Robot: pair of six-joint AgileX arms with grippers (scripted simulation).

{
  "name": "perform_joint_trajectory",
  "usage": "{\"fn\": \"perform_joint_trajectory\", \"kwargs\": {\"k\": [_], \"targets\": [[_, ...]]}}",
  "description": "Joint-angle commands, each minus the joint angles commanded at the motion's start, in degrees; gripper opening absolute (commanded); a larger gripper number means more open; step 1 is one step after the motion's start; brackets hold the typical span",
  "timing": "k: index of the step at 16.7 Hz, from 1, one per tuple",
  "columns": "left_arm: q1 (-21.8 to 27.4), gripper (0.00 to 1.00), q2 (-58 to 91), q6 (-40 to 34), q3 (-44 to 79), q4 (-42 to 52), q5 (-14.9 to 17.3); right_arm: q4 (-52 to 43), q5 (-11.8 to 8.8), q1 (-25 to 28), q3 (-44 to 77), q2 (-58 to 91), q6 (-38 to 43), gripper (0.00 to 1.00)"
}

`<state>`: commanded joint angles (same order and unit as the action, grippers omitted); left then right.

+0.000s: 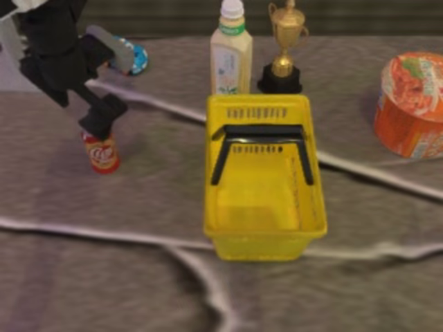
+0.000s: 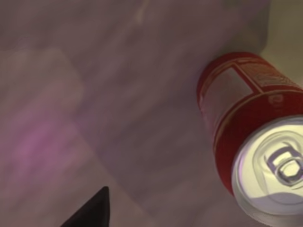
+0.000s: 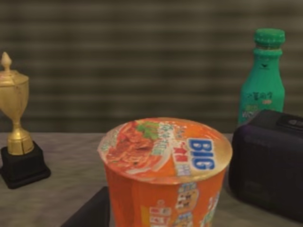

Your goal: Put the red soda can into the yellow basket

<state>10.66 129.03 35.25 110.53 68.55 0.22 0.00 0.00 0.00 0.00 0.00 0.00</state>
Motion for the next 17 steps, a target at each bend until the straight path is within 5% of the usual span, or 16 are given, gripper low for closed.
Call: {"fn": "perform_joint_trajectory", "kwargs": {"k": [9, 17], "targets": [[0.02, 1.0, 3.28, 0.98, 2.5, 2.05, -0.01, 0.0, 0.0, 0.0, 0.0, 0.0, 0.0, 1.0], [0.25, 1.0, 5.63, 1.08, -4.65, -7.44, 0.03, 0.0, 0.0, 0.0, 0.0, 0.0, 0.0, 1.0]]}}
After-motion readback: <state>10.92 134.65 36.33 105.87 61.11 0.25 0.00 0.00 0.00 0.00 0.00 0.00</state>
